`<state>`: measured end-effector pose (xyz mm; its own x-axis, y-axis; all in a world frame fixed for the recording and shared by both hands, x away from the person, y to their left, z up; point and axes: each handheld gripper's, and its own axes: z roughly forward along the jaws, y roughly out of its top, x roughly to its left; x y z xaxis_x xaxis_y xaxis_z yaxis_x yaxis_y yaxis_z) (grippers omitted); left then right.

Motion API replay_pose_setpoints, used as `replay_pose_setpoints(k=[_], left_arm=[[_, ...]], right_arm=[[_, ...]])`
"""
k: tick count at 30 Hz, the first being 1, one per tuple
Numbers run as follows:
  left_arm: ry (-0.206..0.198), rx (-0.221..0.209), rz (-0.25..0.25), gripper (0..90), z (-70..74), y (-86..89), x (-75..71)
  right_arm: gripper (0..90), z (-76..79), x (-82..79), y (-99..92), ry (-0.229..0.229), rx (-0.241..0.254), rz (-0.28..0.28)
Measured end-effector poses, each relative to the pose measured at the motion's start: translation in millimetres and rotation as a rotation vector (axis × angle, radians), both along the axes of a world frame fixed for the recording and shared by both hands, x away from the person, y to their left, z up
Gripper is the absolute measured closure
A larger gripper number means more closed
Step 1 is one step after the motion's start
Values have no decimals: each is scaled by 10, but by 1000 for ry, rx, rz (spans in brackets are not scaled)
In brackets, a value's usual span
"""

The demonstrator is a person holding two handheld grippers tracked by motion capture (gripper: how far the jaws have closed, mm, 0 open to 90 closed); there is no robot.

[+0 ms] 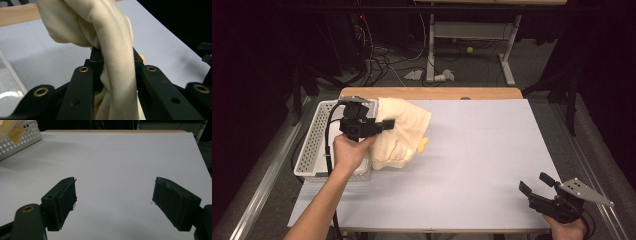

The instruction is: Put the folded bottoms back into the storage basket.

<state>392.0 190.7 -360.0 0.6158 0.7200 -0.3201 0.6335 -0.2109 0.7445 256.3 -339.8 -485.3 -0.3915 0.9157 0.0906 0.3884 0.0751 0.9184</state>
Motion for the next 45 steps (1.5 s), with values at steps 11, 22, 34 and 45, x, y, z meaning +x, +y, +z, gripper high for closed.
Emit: replay_pose_setpoints(k=[11,22,34,45], left_arm=[[-20,-39,45,712,58,235,-64],[-26,-52,85,711,55,401,-107],[-29,-75,129,711,32,553,-140],[-43,-82,169,710,32,654,-166]], right_arm=[[198,0,0,-1,0,0,-1],[198,1,-1,0,0,0,-2],[198,1,-1,-1,0,0,-2],[198,0,1,-1,2,1,-3]])
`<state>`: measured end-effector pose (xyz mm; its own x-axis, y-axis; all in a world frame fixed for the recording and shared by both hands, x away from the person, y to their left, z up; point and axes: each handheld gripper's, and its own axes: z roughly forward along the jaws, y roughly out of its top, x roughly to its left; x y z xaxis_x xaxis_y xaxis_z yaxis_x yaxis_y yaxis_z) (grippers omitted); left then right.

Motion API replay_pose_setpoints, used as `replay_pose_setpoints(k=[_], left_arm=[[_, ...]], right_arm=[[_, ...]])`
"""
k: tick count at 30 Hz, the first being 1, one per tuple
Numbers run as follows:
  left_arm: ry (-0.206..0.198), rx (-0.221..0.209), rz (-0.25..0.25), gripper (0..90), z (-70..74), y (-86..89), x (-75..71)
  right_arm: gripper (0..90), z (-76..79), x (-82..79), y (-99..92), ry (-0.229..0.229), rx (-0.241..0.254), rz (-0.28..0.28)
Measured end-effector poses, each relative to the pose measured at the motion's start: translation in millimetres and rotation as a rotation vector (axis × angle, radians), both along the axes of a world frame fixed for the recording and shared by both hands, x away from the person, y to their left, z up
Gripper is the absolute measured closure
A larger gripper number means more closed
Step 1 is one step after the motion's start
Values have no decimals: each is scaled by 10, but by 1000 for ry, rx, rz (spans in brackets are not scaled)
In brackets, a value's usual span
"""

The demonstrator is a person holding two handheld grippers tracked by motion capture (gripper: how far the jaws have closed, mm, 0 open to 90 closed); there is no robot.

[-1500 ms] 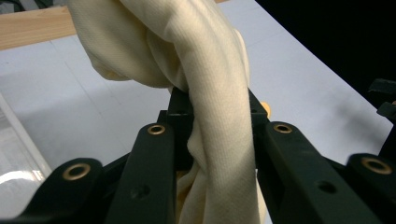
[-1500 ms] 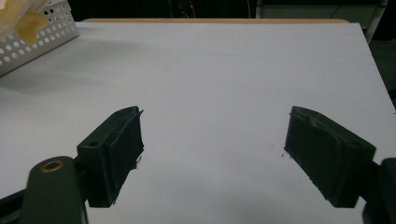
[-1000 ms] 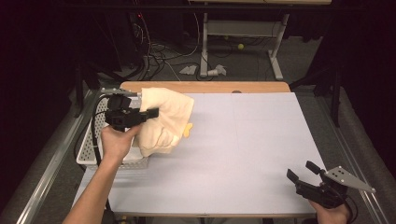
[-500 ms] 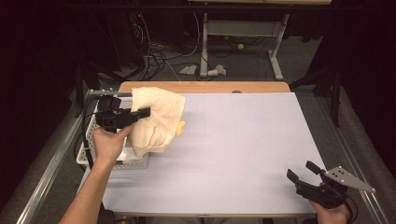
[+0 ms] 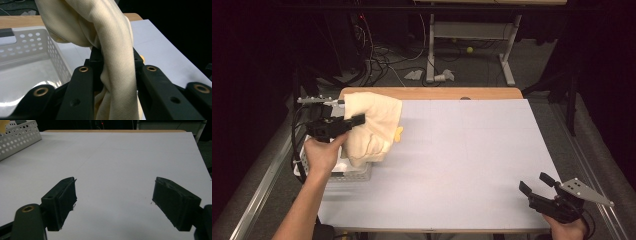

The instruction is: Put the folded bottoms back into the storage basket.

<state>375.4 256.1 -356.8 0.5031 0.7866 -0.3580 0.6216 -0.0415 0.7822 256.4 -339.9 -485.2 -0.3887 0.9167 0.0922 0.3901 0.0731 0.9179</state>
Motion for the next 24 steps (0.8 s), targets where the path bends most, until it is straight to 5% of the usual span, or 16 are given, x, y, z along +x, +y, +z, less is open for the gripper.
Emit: replay_pose_setpoints(k=[24], left_arm=[[-5,0,91,711,-50,282,-69]], right_arm=[[202,-2,4,-5,-1,2,-4]])
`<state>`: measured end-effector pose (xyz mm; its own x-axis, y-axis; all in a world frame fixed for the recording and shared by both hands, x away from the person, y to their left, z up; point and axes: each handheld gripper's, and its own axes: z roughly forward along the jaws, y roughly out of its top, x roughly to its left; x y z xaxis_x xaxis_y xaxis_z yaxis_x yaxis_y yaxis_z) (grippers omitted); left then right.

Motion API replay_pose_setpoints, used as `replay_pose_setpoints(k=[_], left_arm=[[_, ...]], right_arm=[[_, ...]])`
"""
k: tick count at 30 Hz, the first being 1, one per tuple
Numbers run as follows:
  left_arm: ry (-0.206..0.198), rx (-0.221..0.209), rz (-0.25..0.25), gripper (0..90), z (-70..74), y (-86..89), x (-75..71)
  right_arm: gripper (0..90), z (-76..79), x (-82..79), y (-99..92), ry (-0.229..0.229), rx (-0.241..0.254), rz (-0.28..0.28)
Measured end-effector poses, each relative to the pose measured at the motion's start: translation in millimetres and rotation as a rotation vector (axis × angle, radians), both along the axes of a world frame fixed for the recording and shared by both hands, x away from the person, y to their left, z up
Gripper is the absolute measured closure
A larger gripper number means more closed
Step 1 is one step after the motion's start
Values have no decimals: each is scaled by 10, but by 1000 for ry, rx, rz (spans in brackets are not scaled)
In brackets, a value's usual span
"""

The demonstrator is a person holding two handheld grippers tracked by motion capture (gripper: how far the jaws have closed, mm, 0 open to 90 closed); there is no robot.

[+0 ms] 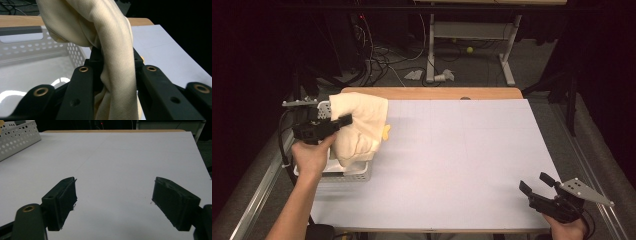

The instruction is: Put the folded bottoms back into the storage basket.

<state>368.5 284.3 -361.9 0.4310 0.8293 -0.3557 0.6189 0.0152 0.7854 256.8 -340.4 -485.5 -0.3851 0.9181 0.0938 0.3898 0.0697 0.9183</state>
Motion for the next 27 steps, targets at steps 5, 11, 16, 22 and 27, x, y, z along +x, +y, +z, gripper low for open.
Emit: replay_pose_setpoints(k=[5,11,16,22,27], left_arm=[[2,-7,27,710,-14,87,-5],[5,-9,54,710,-26,176,-13],[9,10,87,710,-52,238,-5],[11,16,114,710,-73,299,12],[16,35,124,710,-89,310,25]], right_arm=[[202,1,-2,4,0,2,1],[202,0,0,4,1,0,4],[202,1,-2,4,1,0,4],[202,1,-1,3,2,2,4],[202,1,-2,3,1,2,3]])
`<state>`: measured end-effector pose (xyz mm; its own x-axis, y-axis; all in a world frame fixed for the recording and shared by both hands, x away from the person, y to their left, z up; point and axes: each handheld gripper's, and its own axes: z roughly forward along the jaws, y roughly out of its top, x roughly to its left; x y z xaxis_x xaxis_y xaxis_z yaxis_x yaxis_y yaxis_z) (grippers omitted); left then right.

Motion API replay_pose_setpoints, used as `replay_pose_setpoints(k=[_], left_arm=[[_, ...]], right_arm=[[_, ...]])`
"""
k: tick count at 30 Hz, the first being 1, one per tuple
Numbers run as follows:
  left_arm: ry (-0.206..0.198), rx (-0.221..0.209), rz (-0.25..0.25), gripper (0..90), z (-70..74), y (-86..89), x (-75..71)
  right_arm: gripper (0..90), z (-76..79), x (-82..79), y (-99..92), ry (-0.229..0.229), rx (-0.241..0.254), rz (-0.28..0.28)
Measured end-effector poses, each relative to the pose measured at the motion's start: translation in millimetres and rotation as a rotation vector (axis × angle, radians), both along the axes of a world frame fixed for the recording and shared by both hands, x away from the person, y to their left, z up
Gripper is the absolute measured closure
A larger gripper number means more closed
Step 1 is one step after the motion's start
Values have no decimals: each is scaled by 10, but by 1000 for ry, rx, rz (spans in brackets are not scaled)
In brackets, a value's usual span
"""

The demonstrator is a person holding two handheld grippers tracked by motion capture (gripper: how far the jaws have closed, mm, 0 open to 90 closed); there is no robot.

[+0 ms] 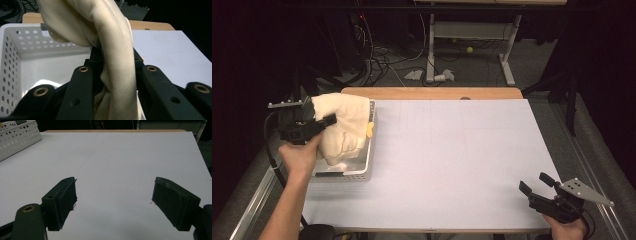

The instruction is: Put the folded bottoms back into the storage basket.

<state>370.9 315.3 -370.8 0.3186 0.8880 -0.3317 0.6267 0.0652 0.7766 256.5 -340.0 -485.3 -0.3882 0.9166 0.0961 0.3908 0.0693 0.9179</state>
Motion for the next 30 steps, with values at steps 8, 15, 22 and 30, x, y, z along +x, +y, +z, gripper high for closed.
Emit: replay_pose_setpoints(k=[8,15,22,30], left_arm=[[33,10,10,710,-90,-1,78],[54,14,20,710,-156,-17,157],[74,18,24,710,-217,-32,217],[101,20,26,709,-298,-56,284]], right_arm=[[202,-1,4,0,1,0,3],[202,-1,2,-2,1,0,1],[202,-1,2,-3,0,1,0],[202,-1,0,-2,1,0,0]])
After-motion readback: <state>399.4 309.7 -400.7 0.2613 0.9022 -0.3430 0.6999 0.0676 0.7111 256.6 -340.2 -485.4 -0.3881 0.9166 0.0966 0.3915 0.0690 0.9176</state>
